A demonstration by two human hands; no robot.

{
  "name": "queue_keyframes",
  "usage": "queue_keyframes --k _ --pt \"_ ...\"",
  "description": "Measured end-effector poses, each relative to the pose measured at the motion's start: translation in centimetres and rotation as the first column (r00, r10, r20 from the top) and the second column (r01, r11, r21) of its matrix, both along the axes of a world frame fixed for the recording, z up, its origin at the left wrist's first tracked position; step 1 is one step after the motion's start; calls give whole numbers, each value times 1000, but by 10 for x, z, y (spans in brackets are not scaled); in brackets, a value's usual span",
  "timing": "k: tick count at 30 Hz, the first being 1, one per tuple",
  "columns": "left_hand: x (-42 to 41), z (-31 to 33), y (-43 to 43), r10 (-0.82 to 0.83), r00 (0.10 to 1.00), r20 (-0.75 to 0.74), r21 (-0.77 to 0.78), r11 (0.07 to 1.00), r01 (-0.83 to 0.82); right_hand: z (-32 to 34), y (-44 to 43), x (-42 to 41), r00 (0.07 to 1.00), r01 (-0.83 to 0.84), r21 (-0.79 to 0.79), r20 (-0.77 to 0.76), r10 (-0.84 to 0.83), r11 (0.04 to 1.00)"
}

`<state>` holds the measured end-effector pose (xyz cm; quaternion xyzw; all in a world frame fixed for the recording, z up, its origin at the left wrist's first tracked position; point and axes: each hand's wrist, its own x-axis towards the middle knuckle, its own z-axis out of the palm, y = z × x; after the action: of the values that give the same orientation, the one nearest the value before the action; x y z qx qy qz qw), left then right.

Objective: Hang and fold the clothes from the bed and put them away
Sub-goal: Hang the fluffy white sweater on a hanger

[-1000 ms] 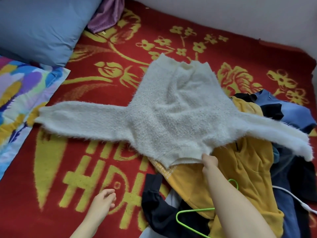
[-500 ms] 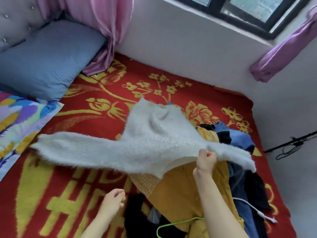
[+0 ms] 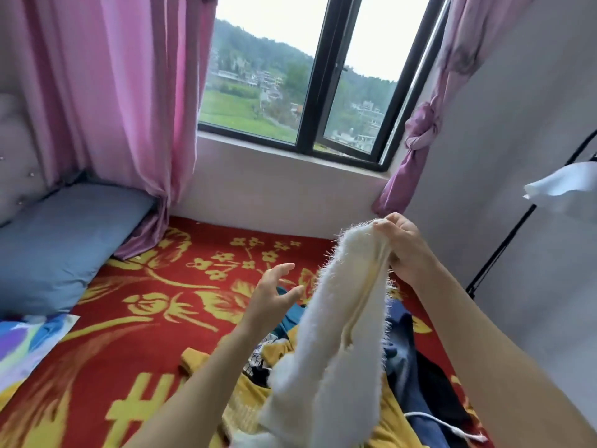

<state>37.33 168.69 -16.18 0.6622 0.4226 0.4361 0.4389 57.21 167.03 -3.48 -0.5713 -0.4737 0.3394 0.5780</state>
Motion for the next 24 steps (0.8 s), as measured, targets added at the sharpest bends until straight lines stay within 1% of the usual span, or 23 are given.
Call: queue_keyframes --k 2,4,5,7,8,9,11,12,13,15,18,21,24 --pt "-4 25 -8 -100 995 -14 88 991 101 19 -9 -18 991 -113 19 67 112 993" --pt "-12 49 -15 -212 977 6 112 971 210 31 -17 -35 963 -246 30 121 241 969" --pt "-19 60 -21 -276 960 47 107 957 269 37 -22 -43 943 -316 42 127 308 948" --pt "-32 77 -34 -395 902 175 91 919 384 46 -30 -58 901 -425 72 121 415 902" --pt "-36 83 -38 -403 887 227 92 915 392 50 -29 -64 888 -455 90 122 444 886" --pt "-43 87 -44 -349 897 271 101 937 334 54 -31 -72 879 -474 112 128 460 873" --pt "-56 92 -52 -187 914 361 121 981 152 55 -30 -85 876 -477 150 156 456 866" --pt "-63 94 -54 -112 923 368 149 987 60 52 -28 -90 880 -469 162 174 442 868" --pt "-73 97 -56 -38 942 334 194 981 -30 47 -27 -97 878 -467 161 200 435 869" --pt "-92 101 -59 75 969 237 264 954 -138 30 -22 -108 876 -458 127 233 422 880" --pt "-119 96 -65 182 974 136 303 928 -216 -8 -15 -130 876 -469 68 158 455 881" --pt "-142 82 -73 219 966 137 275 929 -249 -60 -15 -155 851 -523 22 63 521 852" --pt "-158 67 -78 254 956 146 256 924 -285 -109 -24 -181 848 -528 -40 24 529 848"
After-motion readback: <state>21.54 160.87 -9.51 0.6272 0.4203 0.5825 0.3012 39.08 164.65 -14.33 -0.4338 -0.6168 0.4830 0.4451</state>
